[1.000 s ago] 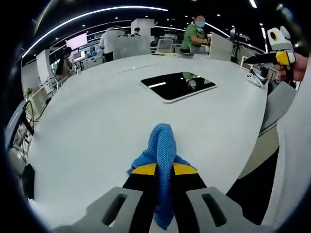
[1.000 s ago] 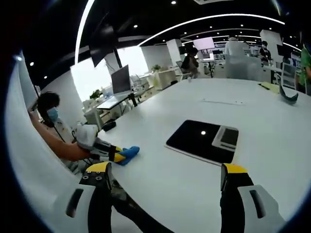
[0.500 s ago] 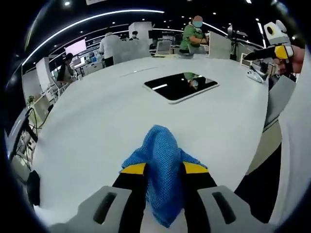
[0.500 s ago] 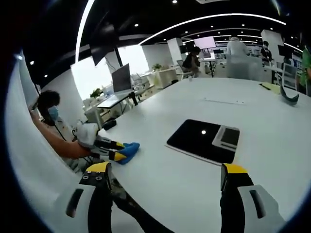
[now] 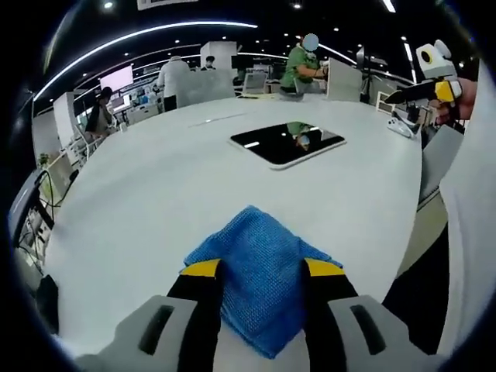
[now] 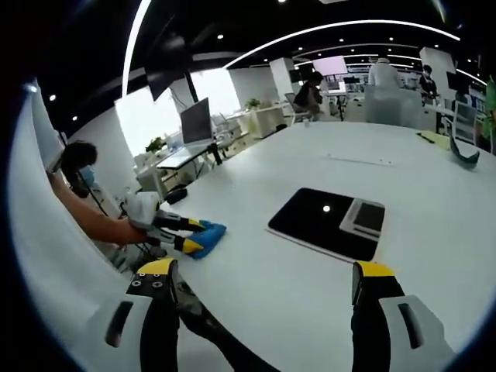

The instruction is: Wipe the mirror surface with the cleaning cloth until all visible marks leave the cleaned area.

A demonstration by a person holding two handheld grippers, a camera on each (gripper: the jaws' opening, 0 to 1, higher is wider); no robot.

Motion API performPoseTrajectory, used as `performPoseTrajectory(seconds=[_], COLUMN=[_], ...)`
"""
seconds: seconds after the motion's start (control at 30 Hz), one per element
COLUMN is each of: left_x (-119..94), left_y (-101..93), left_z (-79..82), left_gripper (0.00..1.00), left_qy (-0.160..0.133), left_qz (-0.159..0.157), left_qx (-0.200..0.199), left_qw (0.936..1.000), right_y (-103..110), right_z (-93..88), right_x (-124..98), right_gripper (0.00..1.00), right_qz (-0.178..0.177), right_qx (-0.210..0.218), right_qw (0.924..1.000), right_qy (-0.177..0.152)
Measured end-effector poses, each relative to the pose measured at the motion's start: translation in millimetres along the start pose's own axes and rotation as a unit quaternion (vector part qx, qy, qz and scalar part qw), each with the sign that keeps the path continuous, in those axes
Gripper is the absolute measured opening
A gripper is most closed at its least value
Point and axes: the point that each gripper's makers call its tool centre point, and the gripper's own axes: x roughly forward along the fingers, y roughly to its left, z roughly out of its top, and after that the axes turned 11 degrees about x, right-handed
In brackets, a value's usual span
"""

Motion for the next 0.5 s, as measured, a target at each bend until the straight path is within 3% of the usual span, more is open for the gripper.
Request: performPoseTrajectory(seconds=[0.3,0.5], left_x=[-8.3,-21.6], left_y=[-4.4,-5.2], left_z=[5.3,51.4], left_gripper=[0.41,0.48], left_qy=[0.021,-0.028], left_qz=[0.0,0.005], left_qx=[-0.025,-0.018], left_qw=[0.9995,0.9994], right_y=[-3.9,-3.8], right_z=[-0.7,6.1], right_x=[-2.4,-4.3], right_gripper=[0.93,0.94], right_qz=[-0.005,-0.002], right_qx=[0.003,0.005], right_qw=[1.0,0.9999], right_qy=[-0.002,-0.012])
